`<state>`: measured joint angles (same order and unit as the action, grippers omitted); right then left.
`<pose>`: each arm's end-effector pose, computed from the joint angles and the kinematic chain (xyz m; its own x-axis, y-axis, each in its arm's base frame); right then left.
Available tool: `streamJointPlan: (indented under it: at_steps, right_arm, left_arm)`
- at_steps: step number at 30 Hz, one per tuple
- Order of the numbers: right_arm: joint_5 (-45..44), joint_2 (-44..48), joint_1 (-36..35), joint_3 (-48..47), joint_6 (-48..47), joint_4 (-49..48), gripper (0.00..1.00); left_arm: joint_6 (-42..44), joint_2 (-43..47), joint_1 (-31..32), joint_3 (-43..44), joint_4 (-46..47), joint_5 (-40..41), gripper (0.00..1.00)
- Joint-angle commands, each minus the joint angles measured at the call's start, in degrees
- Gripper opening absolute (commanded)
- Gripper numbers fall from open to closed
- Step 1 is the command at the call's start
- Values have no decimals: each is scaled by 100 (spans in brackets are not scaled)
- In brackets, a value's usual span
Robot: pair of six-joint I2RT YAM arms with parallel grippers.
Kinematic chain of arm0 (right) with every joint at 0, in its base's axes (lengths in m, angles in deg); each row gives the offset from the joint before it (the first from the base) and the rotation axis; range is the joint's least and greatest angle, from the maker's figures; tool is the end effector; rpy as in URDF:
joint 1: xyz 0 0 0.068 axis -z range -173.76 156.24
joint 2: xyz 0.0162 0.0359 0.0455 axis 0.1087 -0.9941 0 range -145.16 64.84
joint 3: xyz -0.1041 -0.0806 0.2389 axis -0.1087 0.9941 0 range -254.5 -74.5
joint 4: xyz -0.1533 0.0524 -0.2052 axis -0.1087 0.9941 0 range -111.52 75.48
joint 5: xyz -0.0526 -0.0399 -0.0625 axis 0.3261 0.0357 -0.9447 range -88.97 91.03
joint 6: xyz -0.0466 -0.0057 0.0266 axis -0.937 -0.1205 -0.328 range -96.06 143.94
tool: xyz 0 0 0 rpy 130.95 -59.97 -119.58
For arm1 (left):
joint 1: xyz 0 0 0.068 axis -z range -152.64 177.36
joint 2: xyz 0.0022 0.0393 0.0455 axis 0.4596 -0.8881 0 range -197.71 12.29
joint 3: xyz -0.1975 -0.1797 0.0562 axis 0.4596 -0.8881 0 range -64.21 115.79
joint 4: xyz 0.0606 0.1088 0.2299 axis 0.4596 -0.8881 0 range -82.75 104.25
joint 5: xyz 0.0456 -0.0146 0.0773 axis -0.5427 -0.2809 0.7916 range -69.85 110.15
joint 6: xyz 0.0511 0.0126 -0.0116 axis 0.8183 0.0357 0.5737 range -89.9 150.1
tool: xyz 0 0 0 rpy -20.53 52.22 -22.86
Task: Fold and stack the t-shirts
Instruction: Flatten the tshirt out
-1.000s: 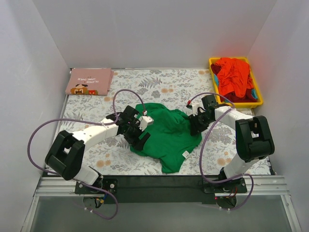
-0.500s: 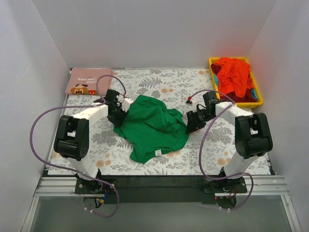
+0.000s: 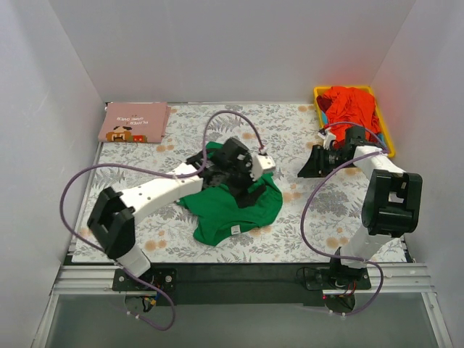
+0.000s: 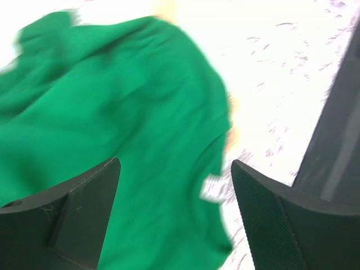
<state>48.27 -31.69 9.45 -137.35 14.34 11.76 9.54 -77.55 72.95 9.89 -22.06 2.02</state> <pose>0.3265 0.0078 0.1995 -0.8643 -0.0650 -0.4987 -0.3988 0.6929 0.6007 0.2284 -0.2491 0.2839 -0.8021 0.3418 -0.4896 0.5672 0.6925 -0.4457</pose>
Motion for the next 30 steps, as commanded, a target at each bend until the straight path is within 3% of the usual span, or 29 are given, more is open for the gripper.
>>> streamJointPlan:
  at_steps: [1,9,25,27,30]
  right_arm:
    - [382,-6,417,-368,205,91,49]
    - [329,143,822,-439,64,232,50]
    - [285,64,875,-430,-76,293,50]
    - [277,64,884,-447,-76,293,49]
    - [242,126,884,-500,-111,302,50]
  left_arm:
    - [-572,-805,564,323,186,485,80]
    - [-941,-2335,1119,948,546,1101,81]
    - [-1188,-2520,1787,702,661,1013,69]
    - [-1188,-2669,1814,719,548,1040,62]
    - [-1187,-2400,1788,676,205,1179,19]
